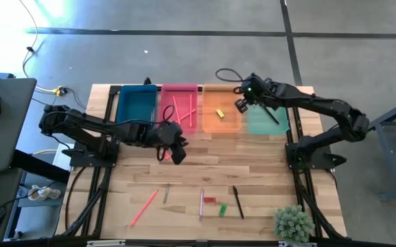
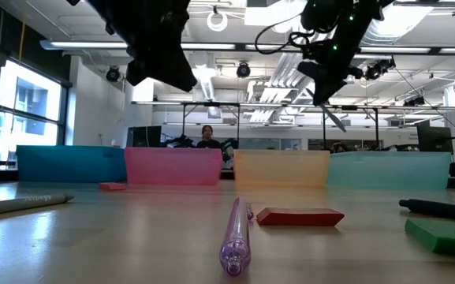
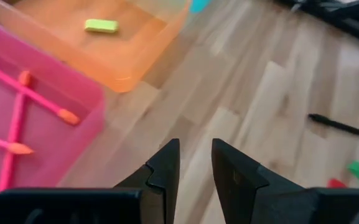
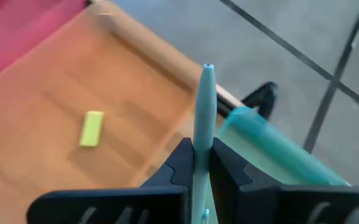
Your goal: Sort crayons/erasers/pens/pencils in bins
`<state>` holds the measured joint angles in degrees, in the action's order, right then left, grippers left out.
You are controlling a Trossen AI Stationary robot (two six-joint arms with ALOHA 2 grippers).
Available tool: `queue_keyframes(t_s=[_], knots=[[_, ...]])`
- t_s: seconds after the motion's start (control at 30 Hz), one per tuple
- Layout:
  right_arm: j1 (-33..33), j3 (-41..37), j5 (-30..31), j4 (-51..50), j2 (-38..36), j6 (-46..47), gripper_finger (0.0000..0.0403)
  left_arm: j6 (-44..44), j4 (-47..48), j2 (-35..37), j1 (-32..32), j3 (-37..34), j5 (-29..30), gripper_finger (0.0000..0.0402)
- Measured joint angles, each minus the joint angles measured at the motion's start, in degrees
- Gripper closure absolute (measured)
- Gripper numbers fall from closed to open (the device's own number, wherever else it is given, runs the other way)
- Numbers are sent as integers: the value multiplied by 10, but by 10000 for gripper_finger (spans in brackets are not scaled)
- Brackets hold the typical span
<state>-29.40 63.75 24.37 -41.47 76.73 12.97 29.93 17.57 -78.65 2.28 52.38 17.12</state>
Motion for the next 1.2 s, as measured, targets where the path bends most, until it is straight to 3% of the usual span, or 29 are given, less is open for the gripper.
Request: queue_keyframes(t_s=[0.13,0.37,0.67,1.2], knots=[[-33,0,0,0,0,5,391,-2,21,0,27,0,-9,319],[-80,-5,-6,3,1,21,391,-56,28,0,87,0,-82,319],[-111,-85,-53,1,2,78,391,-124,28,0,148,0,-134,316],[-112,-141,-74,-5,2,92,391,-252,28,0,182,0,-154,316]])
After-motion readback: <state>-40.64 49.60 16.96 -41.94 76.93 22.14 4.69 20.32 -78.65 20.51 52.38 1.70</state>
